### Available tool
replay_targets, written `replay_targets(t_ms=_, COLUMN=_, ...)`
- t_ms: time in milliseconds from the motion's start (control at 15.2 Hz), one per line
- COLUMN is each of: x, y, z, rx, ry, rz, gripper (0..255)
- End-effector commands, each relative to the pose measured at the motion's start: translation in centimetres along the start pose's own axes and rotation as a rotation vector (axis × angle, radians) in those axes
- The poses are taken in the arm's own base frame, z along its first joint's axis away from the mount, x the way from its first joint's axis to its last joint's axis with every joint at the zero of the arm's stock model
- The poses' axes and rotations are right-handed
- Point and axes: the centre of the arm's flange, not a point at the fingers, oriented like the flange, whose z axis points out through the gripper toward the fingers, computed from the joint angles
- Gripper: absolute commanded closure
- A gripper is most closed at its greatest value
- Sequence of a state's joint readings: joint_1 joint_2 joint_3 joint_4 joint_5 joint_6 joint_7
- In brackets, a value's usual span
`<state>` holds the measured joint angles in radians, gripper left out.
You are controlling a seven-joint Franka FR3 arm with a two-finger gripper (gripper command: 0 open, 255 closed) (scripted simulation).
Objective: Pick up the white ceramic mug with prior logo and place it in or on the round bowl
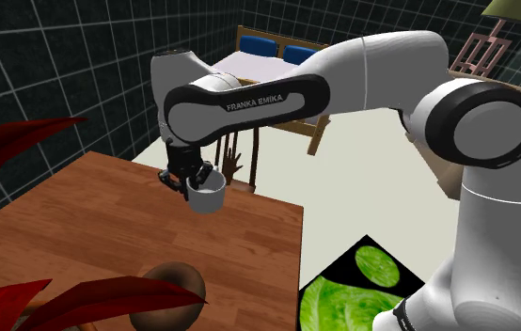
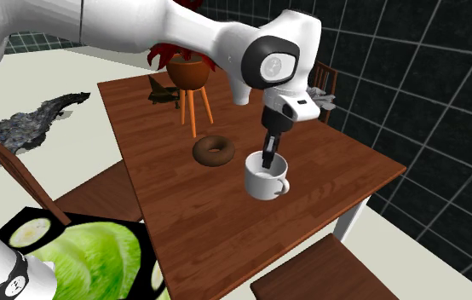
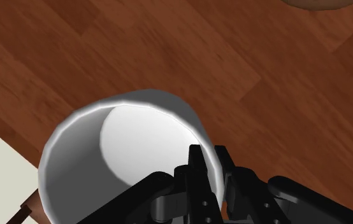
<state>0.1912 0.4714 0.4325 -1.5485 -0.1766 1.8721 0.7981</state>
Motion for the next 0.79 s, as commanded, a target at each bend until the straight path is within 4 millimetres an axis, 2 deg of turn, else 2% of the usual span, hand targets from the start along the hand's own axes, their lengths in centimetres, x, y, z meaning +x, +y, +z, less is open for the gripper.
replay_targets(t_ms=0, x=0.0, y=0.2, z=-1.0, rx=0.0, ry=0.0, rz=0.0, gripper=255)
replay_targets(t_ms=726, x=-0.5, y=0.5, z=-6.7, rx=0.0, ry=0.0, rz=0.0, gripper=255)
